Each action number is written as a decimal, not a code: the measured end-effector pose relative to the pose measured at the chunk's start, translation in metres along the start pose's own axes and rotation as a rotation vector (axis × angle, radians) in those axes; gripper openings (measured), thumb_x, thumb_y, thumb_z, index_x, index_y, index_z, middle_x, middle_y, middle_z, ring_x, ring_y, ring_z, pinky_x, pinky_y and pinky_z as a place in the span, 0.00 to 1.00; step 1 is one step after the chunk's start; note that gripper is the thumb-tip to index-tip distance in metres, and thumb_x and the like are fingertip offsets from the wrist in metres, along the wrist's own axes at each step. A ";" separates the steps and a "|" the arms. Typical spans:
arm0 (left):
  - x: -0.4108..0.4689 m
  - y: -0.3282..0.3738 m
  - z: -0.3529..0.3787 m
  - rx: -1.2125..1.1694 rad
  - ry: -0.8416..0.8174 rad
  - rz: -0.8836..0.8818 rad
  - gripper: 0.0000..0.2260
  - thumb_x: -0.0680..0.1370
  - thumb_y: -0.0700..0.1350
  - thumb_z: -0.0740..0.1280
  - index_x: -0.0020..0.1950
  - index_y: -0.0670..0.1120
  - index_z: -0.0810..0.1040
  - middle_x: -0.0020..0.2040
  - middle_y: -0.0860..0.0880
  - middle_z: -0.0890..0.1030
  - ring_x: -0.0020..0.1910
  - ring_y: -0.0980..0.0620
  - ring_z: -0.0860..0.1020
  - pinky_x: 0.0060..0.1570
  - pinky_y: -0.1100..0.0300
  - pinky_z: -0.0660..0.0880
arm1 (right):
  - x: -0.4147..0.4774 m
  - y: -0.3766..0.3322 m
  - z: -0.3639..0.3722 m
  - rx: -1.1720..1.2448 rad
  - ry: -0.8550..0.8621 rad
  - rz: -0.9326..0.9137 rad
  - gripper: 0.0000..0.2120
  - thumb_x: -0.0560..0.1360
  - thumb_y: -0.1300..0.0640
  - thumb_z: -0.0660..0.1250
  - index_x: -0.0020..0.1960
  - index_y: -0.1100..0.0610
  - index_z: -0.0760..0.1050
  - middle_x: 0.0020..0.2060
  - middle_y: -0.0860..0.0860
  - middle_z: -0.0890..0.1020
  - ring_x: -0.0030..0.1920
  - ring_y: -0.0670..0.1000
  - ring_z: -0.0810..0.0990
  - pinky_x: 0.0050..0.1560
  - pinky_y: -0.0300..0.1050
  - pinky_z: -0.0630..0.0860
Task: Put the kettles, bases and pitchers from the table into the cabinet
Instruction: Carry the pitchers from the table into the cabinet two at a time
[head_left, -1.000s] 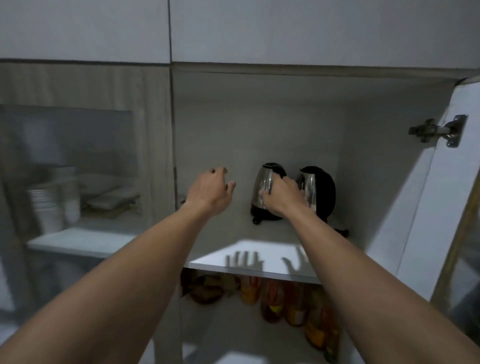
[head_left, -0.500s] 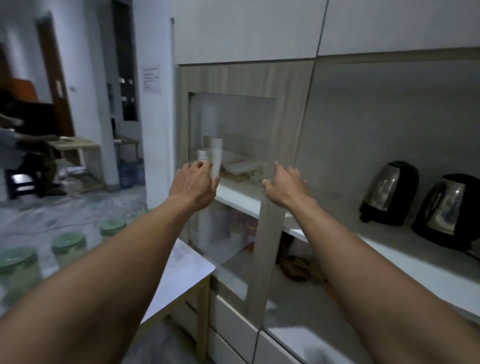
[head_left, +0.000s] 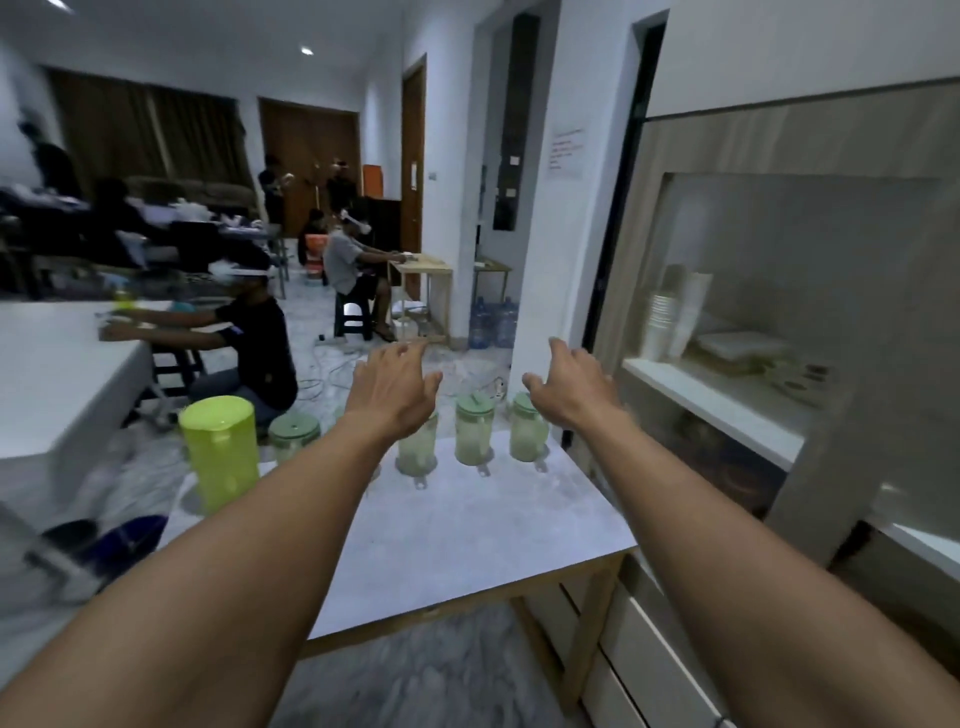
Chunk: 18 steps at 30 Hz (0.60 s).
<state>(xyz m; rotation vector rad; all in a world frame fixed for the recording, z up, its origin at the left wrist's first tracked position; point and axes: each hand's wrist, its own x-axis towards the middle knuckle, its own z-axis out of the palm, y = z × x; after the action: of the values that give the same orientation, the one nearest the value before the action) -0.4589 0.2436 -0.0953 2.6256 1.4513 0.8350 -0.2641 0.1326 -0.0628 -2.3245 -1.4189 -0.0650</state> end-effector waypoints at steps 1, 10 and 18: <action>-0.002 -0.021 -0.002 0.014 0.006 -0.021 0.24 0.81 0.56 0.57 0.75 0.47 0.65 0.71 0.42 0.70 0.69 0.39 0.68 0.66 0.43 0.67 | 0.006 -0.018 0.013 0.008 -0.015 -0.020 0.33 0.81 0.44 0.60 0.80 0.56 0.54 0.75 0.60 0.66 0.74 0.62 0.64 0.71 0.63 0.65; -0.012 -0.172 -0.009 0.017 0.008 -0.195 0.24 0.81 0.56 0.57 0.75 0.48 0.65 0.71 0.42 0.69 0.69 0.39 0.67 0.66 0.43 0.66 | 0.036 -0.142 0.110 0.098 -0.099 -0.126 0.31 0.80 0.44 0.60 0.78 0.56 0.57 0.73 0.61 0.68 0.72 0.63 0.67 0.67 0.61 0.69; -0.026 -0.280 0.009 -0.085 0.002 -0.393 0.24 0.80 0.54 0.59 0.75 0.48 0.63 0.71 0.42 0.68 0.68 0.39 0.67 0.63 0.43 0.69 | 0.052 -0.230 0.206 0.166 -0.206 -0.179 0.28 0.80 0.47 0.62 0.76 0.57 0.60 0.71 0.61 0.69 0.70 0.64 0.68 0.66 0.60 0.70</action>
<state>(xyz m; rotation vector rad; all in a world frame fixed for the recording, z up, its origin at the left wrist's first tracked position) -0.6835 0.3835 -0.1910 2.1691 1.8019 0.8282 -0.4725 0.3435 -0.1642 -2.1139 -1.6625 0.2379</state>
